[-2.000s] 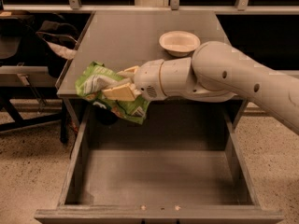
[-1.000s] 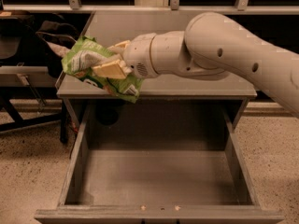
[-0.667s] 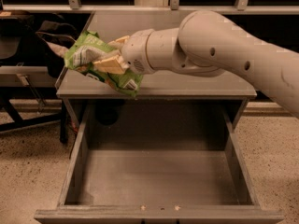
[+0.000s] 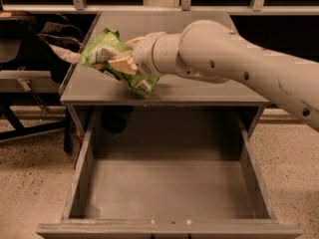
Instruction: Pick green rice chip bag from top drawer and place on counter
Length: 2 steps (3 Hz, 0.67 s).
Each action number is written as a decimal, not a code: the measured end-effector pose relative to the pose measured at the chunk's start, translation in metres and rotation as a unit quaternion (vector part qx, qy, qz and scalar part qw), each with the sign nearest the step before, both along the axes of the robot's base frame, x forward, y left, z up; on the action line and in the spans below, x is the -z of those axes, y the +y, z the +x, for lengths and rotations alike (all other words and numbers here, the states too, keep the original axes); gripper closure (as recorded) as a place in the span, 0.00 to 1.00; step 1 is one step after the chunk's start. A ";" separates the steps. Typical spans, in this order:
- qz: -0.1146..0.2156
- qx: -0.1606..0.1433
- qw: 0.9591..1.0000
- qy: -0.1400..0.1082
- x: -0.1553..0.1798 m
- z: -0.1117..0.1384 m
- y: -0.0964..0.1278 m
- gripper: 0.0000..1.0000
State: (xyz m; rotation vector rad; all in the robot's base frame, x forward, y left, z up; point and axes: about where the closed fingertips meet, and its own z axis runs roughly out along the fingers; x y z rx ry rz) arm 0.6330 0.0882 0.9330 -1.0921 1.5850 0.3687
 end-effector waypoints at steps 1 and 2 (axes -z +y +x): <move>-0.001 0.000 1.000 -0.002 -0.001 0.000 0.001 1.00; -0.009 0.018 0.999 -0.036 -0.020 0.024 0.000 1.00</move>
Offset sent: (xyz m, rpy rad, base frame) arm 0.0440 -0.0024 0.0280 -0.0298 -0.1110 -0.0641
